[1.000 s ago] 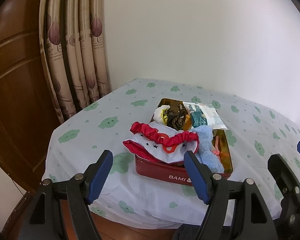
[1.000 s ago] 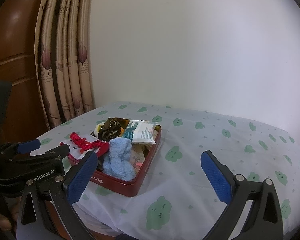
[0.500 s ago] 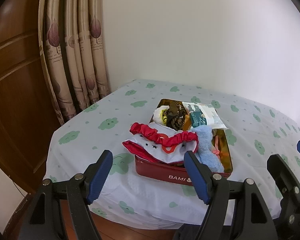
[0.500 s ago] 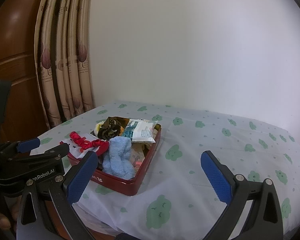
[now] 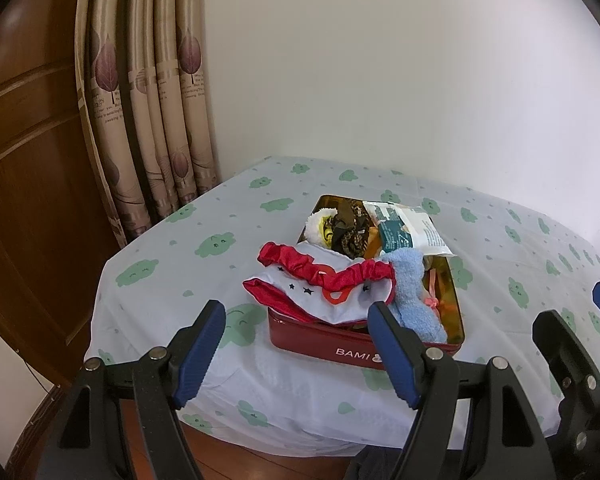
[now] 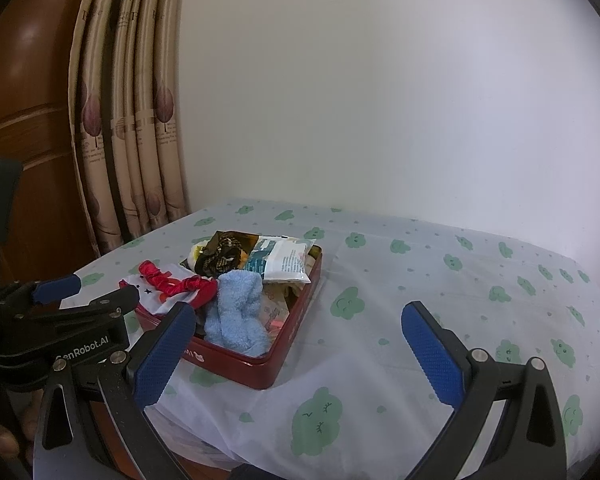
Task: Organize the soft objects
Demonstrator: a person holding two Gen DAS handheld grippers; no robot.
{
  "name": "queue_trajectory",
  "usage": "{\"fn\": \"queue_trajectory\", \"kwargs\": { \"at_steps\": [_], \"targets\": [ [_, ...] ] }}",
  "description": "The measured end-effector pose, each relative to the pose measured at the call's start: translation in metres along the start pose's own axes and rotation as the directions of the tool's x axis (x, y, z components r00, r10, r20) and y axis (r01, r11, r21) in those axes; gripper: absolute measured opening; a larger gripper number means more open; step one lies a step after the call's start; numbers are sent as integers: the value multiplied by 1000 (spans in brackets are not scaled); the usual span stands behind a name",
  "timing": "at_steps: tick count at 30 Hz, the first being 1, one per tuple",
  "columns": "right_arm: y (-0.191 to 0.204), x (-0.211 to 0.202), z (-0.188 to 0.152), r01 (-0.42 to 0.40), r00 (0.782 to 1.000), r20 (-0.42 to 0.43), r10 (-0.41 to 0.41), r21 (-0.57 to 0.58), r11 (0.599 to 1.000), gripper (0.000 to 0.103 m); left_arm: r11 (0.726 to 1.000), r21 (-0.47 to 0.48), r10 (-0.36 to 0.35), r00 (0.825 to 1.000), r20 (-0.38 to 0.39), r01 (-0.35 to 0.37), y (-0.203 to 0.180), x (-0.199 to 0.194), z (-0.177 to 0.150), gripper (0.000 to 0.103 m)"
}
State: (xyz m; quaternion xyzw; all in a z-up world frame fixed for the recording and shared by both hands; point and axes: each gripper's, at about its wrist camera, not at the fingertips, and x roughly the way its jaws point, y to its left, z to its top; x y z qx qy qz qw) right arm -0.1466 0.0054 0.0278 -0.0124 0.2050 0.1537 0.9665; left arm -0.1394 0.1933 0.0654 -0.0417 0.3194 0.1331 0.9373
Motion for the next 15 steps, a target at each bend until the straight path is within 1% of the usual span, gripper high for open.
{"fn": "queue_trajectory", "kwargs": {
  "at_steps": [15],
  "targets": [
    [-1,1,0,-3,1000,-2,3,6,1000,102,1000,1,3,1000,-1,-3,-1,-1,-1,77]
  ]
}}
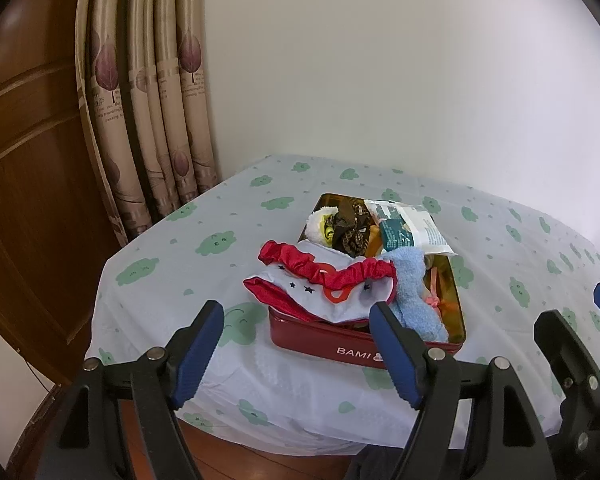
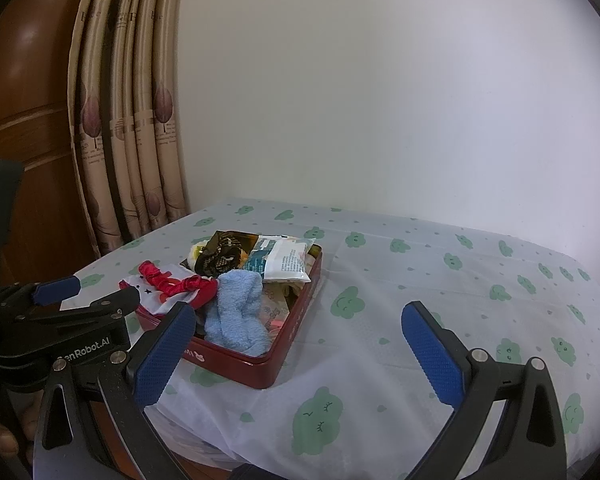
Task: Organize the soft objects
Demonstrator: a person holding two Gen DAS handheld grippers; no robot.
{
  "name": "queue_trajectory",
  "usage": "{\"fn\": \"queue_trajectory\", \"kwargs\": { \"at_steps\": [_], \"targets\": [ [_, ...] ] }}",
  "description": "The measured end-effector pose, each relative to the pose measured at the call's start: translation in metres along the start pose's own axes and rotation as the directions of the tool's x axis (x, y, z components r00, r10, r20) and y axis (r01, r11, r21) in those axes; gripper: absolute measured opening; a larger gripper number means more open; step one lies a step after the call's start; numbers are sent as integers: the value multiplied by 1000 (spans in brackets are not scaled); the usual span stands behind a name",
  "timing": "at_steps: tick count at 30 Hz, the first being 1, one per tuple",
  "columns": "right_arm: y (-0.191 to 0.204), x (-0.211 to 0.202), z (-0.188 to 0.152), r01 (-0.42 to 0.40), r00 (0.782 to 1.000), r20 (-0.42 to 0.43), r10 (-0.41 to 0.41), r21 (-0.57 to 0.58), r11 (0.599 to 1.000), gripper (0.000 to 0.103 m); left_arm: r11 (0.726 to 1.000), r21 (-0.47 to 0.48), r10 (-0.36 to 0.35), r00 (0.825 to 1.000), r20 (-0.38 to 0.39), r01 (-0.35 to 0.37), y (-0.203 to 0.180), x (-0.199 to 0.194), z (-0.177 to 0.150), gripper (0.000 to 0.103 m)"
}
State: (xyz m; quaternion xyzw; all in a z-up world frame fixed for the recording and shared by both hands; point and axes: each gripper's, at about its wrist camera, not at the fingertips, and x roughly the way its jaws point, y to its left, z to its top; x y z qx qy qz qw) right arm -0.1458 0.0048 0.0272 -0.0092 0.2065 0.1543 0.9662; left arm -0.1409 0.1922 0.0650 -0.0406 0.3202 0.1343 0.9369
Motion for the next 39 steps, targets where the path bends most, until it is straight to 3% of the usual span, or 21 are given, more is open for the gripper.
{"fn": "queue_trajectory", "kwargs": {
  "at_steps": [39],
  "targets": [
    [2,0,-3,18,1000,5,-18,2,1000,102,1000,-1,0,1000,-3,0,1,3,-1,78]
  ]
}}
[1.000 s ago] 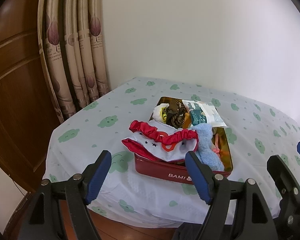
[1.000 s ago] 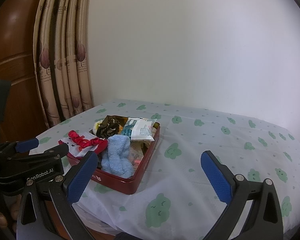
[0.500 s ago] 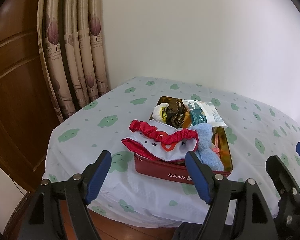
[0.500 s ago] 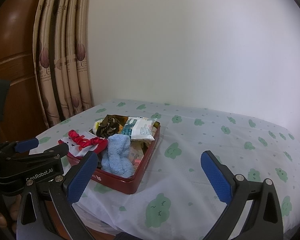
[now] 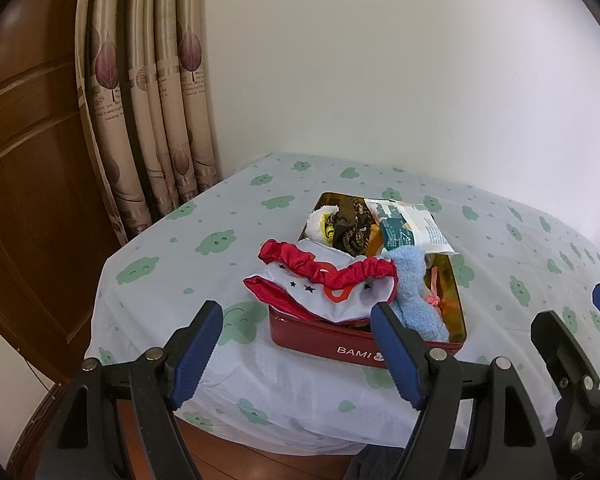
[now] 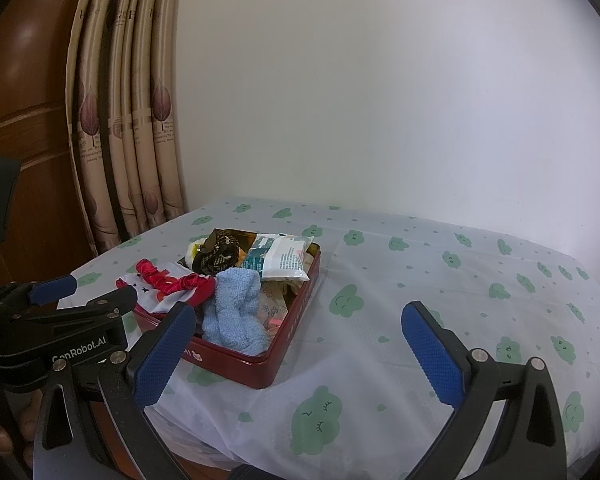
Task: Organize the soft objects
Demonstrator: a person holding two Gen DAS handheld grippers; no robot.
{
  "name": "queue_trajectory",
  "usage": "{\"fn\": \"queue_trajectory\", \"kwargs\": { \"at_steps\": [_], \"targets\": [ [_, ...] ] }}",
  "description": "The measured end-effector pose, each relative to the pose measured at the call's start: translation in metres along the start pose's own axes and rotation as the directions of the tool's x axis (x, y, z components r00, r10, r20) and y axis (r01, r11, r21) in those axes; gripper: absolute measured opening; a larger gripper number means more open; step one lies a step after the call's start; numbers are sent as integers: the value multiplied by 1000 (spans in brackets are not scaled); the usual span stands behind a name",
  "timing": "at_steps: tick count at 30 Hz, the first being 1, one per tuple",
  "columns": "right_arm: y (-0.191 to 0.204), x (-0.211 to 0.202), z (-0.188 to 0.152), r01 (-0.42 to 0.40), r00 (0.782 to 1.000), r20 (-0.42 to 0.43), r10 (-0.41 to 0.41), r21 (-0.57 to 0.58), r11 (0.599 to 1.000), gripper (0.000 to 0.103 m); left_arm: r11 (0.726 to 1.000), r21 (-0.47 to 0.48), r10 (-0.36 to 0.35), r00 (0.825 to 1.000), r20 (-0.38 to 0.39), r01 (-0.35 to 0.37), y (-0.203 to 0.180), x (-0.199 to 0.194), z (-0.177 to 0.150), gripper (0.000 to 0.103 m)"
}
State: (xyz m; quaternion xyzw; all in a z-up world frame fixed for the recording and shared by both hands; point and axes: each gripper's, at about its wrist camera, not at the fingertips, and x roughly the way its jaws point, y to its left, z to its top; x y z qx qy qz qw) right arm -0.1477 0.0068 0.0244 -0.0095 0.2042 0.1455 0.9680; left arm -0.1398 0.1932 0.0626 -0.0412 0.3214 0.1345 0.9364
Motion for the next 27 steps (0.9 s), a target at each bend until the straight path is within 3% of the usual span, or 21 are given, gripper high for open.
{"fn": "queue_trajectory", "kwargs": {
  "at_steps": [27],
  "targets": [
    [-1,1,-1,2,1000,-5,-2,6,1000,102,1000,-6,1,1000,-9,-1,0,0,0,79]
  ]
}}
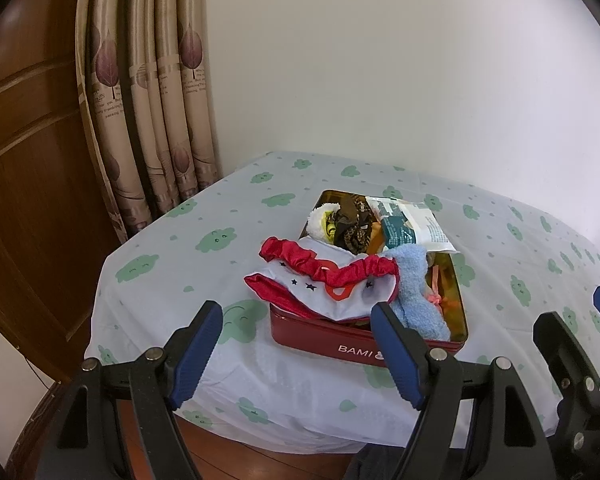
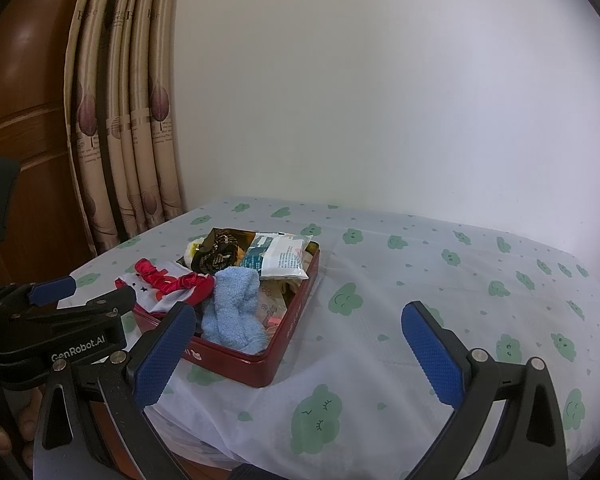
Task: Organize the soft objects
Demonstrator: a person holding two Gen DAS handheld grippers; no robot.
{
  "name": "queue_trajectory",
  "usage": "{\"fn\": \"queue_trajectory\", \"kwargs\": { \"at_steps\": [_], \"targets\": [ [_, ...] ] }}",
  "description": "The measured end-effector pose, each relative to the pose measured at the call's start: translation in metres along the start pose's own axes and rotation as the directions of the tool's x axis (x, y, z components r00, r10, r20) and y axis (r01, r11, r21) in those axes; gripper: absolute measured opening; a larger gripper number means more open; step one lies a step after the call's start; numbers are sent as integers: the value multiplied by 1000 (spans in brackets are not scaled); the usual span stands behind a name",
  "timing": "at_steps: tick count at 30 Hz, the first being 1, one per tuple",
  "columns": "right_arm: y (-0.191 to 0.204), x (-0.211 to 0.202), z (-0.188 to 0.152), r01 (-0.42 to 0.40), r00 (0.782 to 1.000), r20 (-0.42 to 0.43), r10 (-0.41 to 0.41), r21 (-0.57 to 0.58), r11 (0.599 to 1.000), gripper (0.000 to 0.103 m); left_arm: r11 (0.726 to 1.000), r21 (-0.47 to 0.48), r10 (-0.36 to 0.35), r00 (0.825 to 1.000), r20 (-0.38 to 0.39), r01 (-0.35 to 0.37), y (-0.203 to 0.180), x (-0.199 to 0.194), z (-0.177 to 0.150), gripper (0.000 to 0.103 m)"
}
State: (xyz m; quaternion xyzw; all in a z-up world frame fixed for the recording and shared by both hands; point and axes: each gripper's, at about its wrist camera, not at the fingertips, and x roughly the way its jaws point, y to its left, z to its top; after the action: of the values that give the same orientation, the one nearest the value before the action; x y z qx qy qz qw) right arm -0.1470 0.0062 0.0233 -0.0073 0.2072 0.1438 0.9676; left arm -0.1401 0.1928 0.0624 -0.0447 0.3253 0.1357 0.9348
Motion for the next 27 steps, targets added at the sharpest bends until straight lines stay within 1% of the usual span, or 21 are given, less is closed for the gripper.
{"fn": "queue_trajectory", "kwargs": {
  "at_steps": [27],
  "targets": [
    [1,1,-1,4,1000,-3,-4,4,1000,102,1000,-5,3,1000,-17,-3,1,3,2,79]
  ]
}}
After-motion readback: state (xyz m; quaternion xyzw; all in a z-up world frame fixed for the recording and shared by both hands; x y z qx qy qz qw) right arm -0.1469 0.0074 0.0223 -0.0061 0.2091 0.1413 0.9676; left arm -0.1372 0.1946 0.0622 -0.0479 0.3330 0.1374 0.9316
